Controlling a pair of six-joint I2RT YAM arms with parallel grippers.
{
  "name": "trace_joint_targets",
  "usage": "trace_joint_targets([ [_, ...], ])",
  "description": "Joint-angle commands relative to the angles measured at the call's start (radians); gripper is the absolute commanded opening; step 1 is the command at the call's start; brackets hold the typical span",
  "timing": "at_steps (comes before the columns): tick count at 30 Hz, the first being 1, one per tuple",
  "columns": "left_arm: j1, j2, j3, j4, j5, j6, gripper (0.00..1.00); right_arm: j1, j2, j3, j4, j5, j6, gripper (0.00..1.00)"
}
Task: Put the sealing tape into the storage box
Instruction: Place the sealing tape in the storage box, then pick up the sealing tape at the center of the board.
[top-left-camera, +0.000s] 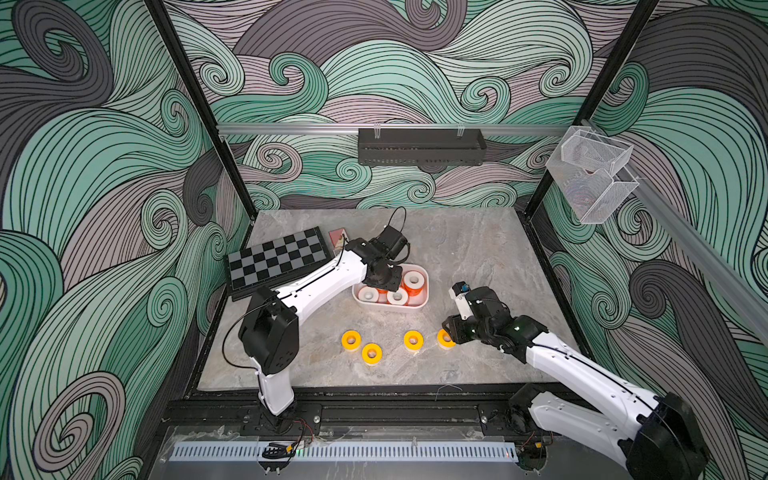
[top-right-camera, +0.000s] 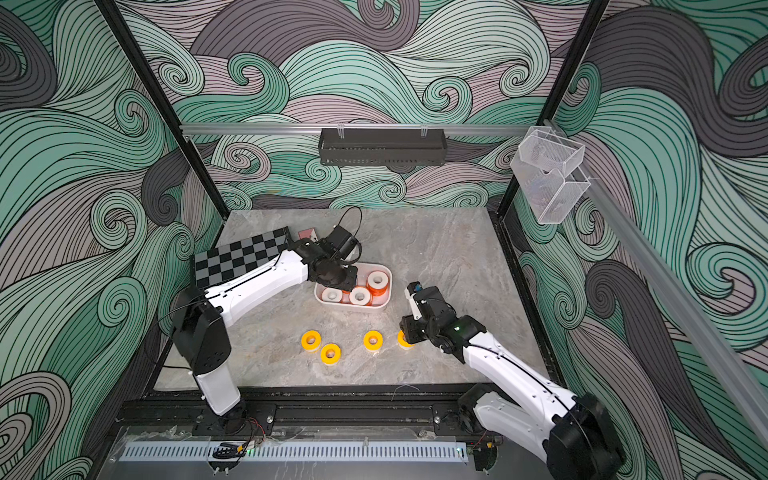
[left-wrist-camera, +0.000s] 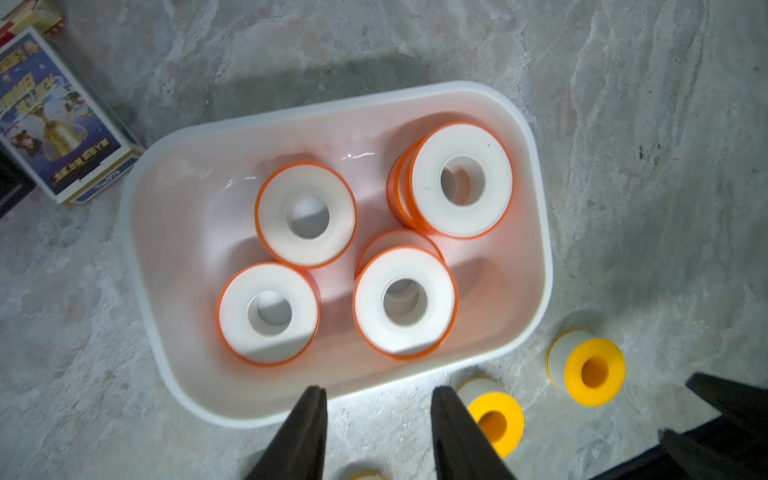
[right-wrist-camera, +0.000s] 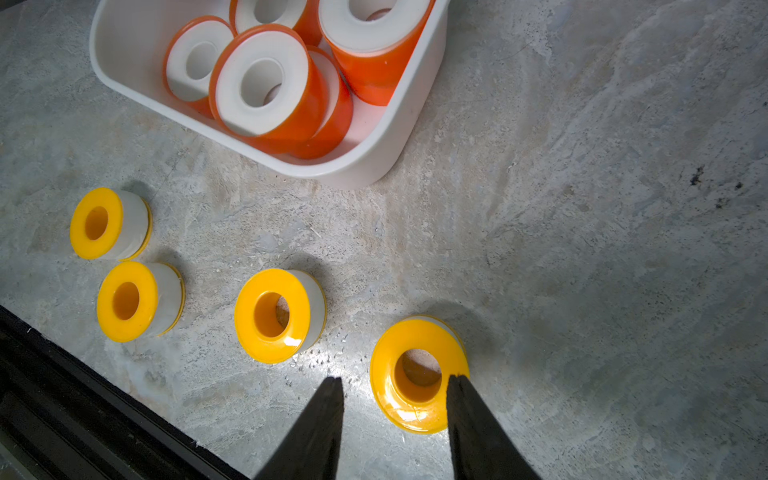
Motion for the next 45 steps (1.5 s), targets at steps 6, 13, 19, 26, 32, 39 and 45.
trace_joint_targets([
  [6, 0.008, -0.427, -0.354, 0.086, -0.048, -0.068, 0.47, -0.004, 0.021, 0.008, 0.002, 0.009, -0.001, 0.45],
  [13, 0.014, -0.724, -0.677, 0.173, -0.189, -0.173, 0.5, 0.016, 0.087, 0.027, 0.013, -0.076, -0.008, 0.44],
  [19, 0.02, -0.751, -0.789, 0.209, -0.245, -0.22, 0.5, 0.148, 0.261, 0.122, -0.008, -0.036, -0.018, 0.44],
  [26, 0.032, -0.752, -0.827, 0.22, -0.258, -0.224, 0.5, 0.222, 0.436, 0.219, -0.034, 0.035, -0.025, 0.44],
  [32, 0.038, -0.766, -0.849, 0.234, -0.259, -0.222, 0.5, 0.239, 0.517, 0.254, -0.035, 0.034, -0.032, 0.44],
  [39, 0.039, -0.773, -0.853, 0.237, -0.258, -0.219, 0.5, 0.258, 0.572, 0.279, -0.031, 0.036, -0.028, 0.42],
  [45, 0.039, -0.769, -0.861, 0.24, -0.257, -0.217, 0.5, 0.258, 0.616, 0.287, -0.025, 0.041, -0.028, 0.37],
])
